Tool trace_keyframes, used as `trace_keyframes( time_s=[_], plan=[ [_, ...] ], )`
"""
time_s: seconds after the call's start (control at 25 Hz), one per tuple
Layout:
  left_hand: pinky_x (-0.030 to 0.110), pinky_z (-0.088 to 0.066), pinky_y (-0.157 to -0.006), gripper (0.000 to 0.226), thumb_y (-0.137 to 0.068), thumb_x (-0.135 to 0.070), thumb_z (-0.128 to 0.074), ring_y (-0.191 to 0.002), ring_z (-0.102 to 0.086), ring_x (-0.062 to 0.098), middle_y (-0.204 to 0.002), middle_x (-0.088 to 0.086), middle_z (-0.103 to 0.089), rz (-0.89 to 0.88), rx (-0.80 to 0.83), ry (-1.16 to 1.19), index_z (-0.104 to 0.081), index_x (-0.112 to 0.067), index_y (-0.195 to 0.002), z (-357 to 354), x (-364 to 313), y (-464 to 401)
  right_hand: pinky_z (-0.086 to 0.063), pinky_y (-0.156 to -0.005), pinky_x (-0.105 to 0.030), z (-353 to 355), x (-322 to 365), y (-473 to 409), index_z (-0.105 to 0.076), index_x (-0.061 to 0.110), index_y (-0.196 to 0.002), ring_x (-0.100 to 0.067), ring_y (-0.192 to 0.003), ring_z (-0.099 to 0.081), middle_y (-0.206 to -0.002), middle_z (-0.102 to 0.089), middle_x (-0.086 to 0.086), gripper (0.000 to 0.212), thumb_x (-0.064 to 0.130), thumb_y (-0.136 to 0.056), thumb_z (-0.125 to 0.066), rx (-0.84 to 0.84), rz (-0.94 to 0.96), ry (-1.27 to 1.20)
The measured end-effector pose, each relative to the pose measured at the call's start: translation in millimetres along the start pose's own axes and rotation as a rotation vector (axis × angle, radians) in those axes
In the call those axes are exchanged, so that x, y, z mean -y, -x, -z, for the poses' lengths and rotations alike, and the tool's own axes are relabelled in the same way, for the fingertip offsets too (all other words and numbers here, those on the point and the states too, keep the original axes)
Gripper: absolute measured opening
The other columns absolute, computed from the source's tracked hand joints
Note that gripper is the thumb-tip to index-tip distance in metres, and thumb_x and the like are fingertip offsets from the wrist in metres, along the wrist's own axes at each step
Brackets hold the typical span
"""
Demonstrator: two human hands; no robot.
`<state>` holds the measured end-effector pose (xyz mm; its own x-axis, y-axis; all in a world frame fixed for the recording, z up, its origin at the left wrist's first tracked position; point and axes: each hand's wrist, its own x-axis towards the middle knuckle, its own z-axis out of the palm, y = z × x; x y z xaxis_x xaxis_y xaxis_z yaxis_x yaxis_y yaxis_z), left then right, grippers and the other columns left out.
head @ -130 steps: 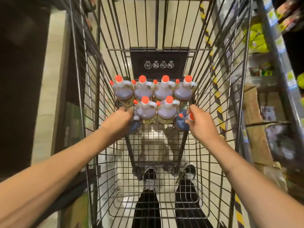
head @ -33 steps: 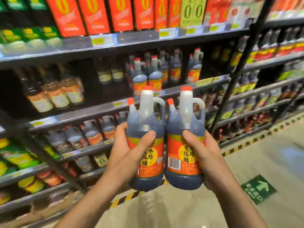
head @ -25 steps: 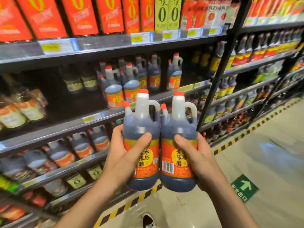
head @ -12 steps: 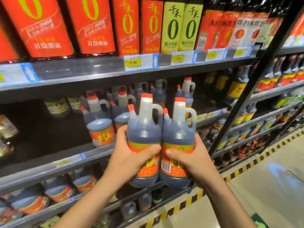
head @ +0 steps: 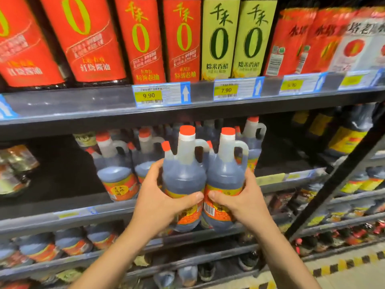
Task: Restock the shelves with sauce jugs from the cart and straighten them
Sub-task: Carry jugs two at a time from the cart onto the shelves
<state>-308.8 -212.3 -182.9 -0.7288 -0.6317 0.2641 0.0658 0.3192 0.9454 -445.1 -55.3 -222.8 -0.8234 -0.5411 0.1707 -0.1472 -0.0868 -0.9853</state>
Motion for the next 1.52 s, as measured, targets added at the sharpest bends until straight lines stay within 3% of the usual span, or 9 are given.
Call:
trace_keyframes(
  time_s=[0.16, 0.4, 0.72, 0.92, 1.04, 1.12, 1.28, 1.4, 1.52],
  plan=[
    [0.028, -0.055, -0.092, 0.094, -0.048, -0.035, -0.099, -0.112, -0.063, 0.002, -0.121, -0.015, -0.065, -0.044, -0.201, -0.093, -0.051, -0.027, -0.129, -23.7, -5.6, -7.3, -0.059, -0.083, -0.029, 18.6, 7.3, -25.3, -0.056, 0.030, -0.124, -0.008, -0.107, -0.071, -0.119, -0.071, 0.008, 0.080, 0.016, -0.058, -0.097, 0.040, 0.112, 0.101],
    [0.047, -0.055, -0.096, 0.089, -0.054, -0.033, -0.098, -0.117, -0.062, 0.015, -0.121, -0.005, -0.063, -0.061, -0.320, -0.120, -0.048, -0.021, -0.127, -49.7, -3.6, -10.0, -0.052, -0.081, -0.010, 34.3, 12.6, -39.4, -0.055, 0.039, -0.117, 0.007, -0.107, -0.064, -0.113, -0.069, 0.024, 0.078, 0.013, -0.057, -0.099, 0.080, 0.197, 0.148],
    [0.028, -0.052, -0.095, 0.079, -0.059, -0.022, -0.097, -0.112, -0.062, 0.003, -0.116, -0.017, -0.064, -0.091, -0.345, -0.197, -0.053, -0.021, -0.125, -55.6, 16.1, -22.9, -0.036, -0.088, -0.002, 32.2, -1.8, -61.0, -0.056, 0.014, -0.121, 0.009, -0.112, -0.046, -0.117, -0.052, 0.003, 0.081, 0.018, -0.054, -0.100, 0.019, 0.349, 0.318],
    [0.038, -0.050, -0.095, 0.079, -0.057, -0.045, -0.095, -0.115, -0.056, 0.017, -0.117, 0.001, -0.055, -0.095, -0.335, -0.324, -0.050, -0.023, -0.118, -48.2, 36.9, -27.3, -0.040, -0.087, -0.005, 25.7, -5.3, -64.1, -0.053, 0.026, -0.117, 0.000, -0.107, -0.052, -0.116, -0.056, 0.003, 0.076, 0.027, -0.057, -0.099, -0.002, 0.341, 0.371],
    [0.014, -0.044, -0.085, 0.074, -0.055, -0.042, -0.096, -0.105, -0.054, 0.014, -0.108, -0.001, -0.052, -0.079, -0.344, -0.393, -0.049, -0.023, -0.108, -50.8, 32.6, -32.3, -0.040, -0.084, -0.003, 25.4, -2.9, -66.5, -0.049, 0.038, -0.117, 0.002, -0.103, -0.051, -0.113, -0.057, 0.010, 0.077, 0.034, -0.058, -0.098, -0.036, 0.307, 0.438],
    [0.011, -0.040, -0.073, 0.070, -0.055, -0.042, -0.097, -0.094, -0.051, 0.010, -0.098, -0.008, -0.050, -0.057, -0.342, -0.474, -0.047, -0.025, -0.101, -51.6, 30.9, -34.1, -0.046, -0.085, -0.010, 27.3, -3.1, -68.9, -0.050, 0.033, -0.116, -0.003, -0.105, -0.055, -0.113, -0.060, 0.010, 0.073, 0.042, -0.059, -0.096, -0.027, 0.267, 0.503],
    [0.024, -0.040, -0.062, 0.067, -0.057, -0.053, -0.092, -0.088, -0.061, 0.015, -0.094, -0.012, -0.063, 0.050, -0.278, -0.561, -0.046, -0.028, -0.099, -48.4, 37.0, -35.7, -0.059, -0.082, -0.046, 28.7, -5.3, -71.6, -0.048, 0.021, -0.135, -0.021, -0.114, -0.064, -0.121, -0.066, 0.004, 0.093, 0.062, -0.061, -0.087, -0.008, 0.192, 0.756],
    [0.028, -0.039, -0.059, 0.069, -0.060, -0.058, -0.088, -0.086, -0.061, 0.019, -0.093, -0.009, -0.062, 0.055, -0.263, -0.636, -0.044, -0.027, -0.104, -50.1, 36.4, -38.1, -0.060, -0.074, -0.049, 28.5, -8.5, -74.0, -0.041, 0.019, -0.131, -0.029, -0.106, -0.068, -0.118, -0.067, -0.002, 0.091, 0.064, -0.064, -0.085, -0.019, 0.202, 0.874],
    [0.030, -0.046, -0.060, 0.065, -0.067, -0.059, -0.083, -0.086, -0.061, 0.017, -0.096, -0.010, -0.062, 0.033, -0.244, -0.608, -0.041, -0.028, -0.106, -52.5, 40.1, -38.2, -0.060, -0.081, -0.045, 26.9, -15.3, -72.0, -0.039, 0.018, -0.135, -0.026, -0.115, -0.062, -0.125, -0.061, -0.003, 0.090, 0.056, -0.068, -0.087, -0.010, 0.196, 0.777]
  ],
)
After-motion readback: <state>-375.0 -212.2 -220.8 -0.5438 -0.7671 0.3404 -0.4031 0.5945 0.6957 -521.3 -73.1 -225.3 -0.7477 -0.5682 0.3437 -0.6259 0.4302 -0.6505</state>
